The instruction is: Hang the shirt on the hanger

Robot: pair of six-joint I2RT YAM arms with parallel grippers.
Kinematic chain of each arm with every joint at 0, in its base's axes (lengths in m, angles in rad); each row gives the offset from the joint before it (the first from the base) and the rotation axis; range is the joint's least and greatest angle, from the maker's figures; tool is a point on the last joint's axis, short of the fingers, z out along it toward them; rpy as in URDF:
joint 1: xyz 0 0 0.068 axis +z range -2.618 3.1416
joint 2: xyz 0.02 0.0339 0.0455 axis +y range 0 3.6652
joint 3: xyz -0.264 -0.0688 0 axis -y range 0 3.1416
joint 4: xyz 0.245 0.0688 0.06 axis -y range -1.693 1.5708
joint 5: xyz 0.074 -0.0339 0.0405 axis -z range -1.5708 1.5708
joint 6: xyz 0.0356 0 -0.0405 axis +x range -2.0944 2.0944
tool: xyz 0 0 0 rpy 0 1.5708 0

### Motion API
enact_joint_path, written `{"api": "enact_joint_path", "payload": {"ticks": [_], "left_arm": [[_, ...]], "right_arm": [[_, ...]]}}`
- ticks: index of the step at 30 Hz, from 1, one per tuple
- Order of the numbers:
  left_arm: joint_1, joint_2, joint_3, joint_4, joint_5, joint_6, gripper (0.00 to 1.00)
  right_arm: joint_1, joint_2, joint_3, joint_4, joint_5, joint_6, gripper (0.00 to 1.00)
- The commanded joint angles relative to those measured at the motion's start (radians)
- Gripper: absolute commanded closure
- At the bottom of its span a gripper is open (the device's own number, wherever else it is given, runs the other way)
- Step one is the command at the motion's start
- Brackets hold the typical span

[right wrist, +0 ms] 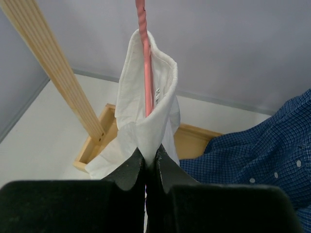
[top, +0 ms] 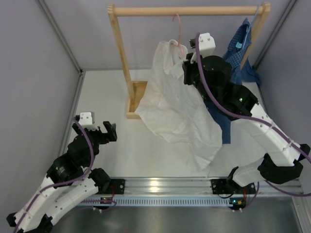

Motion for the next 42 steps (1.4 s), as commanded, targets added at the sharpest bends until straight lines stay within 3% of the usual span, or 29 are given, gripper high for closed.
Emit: {"api": "enact_joint_path", "payload": {"ticks": [1,12,25,26,28,29,31,35,38,41,42], "left_arm": [[0.005,0.036,-0.001,0.057,0.0,-0.015,0.02],[0.031,0.042,-0.01,0.058,-0.011,-0.008,0.02],[0.099,0.051,-0.009,0.056,-0.051,-0.016,0.02],[0.113,0.051,-0.006,0.047,-0.081,-0.021,0.02],[0.131,0.054,-0.001,0.042,-0.103,-0.031,0.02],[0.152,0.057,0.004,0.042,-0.109,-0.033,0.02],[0.176,0.073,0.01,0.041,-0.115,-0.031,0.02],[0.267,0.112,0.016,0.044,-0.066,-0.025,0.02],[0.332,0.136,0.014,0.057,-0.016,-0.015,0.02],[0.357,0.14,0.014,0.062,0.023,0.007,0.02],[0.357,0.14,0.013,0.062,0.029,0.024,0.02]], "right_arm": [[-0.016,0.04,0.14,0.164,0.064,0.046,1.0],[-0.092,0.221,0.363,0.163,0.073,0.115,1.0],[-0.079,0.36,0.403,0.06,0.168,0.195,1.0],[-0.071,0.354,0.391,0.06,0.171,0.204,0.96],[-0.06,0.334,0.357,0.06,0.177,0.213,0.69],[-0.046,0.327,0.348,0.061,0.183,0.215,0.37],[-0.028,0.297,0.329,0.06,0.2,0.204,0.04],[0.027,0.148,0.19,0.104,0.223,0.175,0.0],[0.038,-0.057,-0.052,0.152,0.118,0.163,0.0],[0.038,-0.284,-0.356,0.17,0.136,0.18,0.01],[0.038,-0.342,-0.527,0.189,0.143,0.18,0.0]]}}
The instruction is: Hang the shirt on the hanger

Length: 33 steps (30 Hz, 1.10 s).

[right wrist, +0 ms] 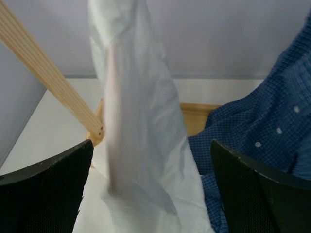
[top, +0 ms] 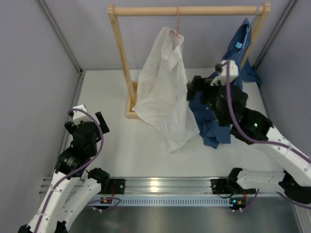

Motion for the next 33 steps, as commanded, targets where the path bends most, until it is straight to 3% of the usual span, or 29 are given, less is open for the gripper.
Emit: {"api": "enact_joint_path", "payload": {"ticks": [1,3,6,12,14,17,33], "left_arm": [[0.015,0.003,0.018,0.051,0.052,0.038,0.02],[0.015,0.014,0.016,0.049,0.06,0.043,0.02],[0.015,0.026,0.016,0.052,0.068,0.037,0.02],[0.015,0.028,-0.005,0.066,0.077,0.04,0.02],[0.015,0.011,-0.017,0.068,0.085,0.043,0.02],[0.015,-0.03,-0.039,0.091,0.095,0.058,0.02],[0.015,-0.093,-0.067,0.13,0.143,0.084,0.02]], "right_arm": [[0.003,-0.288,-0.318,0.11,0.006,0.0,0.0],[0.004,-0.379,-0.499,0.117,-0.025,-0.027,0.01],[0.003,-0.532,-0.623,0.045,-0.053,-0.025,0.01],[0.003,-0.718,-0.684,-0.096,-0.065,-0.038,0.01],[0.003,-0.73,-0.687,-0.141,-0.039,-0.038,0.01],[0.003,-0.746,-0.718,-0.179,0.122,-0.026,0.01],[0.003,-0.764,-0.799,-0.175,0.148,-0.014,0.01]]}}
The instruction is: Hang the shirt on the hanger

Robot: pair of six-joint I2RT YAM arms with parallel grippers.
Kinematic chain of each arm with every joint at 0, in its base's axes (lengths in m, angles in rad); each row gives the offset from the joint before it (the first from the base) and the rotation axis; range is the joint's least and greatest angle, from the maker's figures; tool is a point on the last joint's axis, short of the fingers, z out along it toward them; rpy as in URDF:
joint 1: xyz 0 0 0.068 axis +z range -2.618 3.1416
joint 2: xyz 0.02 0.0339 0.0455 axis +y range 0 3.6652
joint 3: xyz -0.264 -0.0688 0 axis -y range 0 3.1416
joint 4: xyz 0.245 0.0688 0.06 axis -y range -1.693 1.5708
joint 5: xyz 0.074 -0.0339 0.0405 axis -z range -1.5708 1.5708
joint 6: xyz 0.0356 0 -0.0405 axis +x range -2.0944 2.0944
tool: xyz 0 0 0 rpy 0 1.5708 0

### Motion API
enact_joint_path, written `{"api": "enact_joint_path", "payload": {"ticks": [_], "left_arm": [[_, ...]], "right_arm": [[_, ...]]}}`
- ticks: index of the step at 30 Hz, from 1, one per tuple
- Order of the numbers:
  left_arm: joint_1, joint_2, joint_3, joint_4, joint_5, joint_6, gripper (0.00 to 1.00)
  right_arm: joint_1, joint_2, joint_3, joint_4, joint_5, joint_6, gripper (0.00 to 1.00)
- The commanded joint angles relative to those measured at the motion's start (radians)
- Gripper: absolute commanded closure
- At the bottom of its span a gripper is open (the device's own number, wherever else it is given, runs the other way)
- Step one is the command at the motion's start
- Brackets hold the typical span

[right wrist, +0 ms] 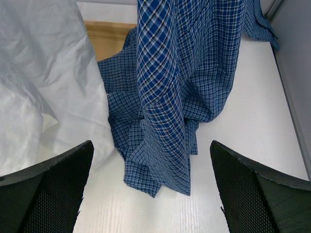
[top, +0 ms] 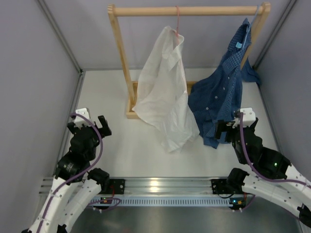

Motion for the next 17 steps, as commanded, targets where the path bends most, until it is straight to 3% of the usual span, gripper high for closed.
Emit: {"api": "enact_joint_path", "payload": {"ticks": [1,17], "left_arm": [[0.005,-0.007,-0.005,0.066,0.019,0.011,0.02],[0.005,-0.007,-0.005,0.069,0.036,0.018,0.02]], "right_arm": [[0.003,0.008,0.003,0.002,0.021,0.003,0.01],[0.003,-0.02,-0.011,0.002,0.032,0.011,0.01]]}}
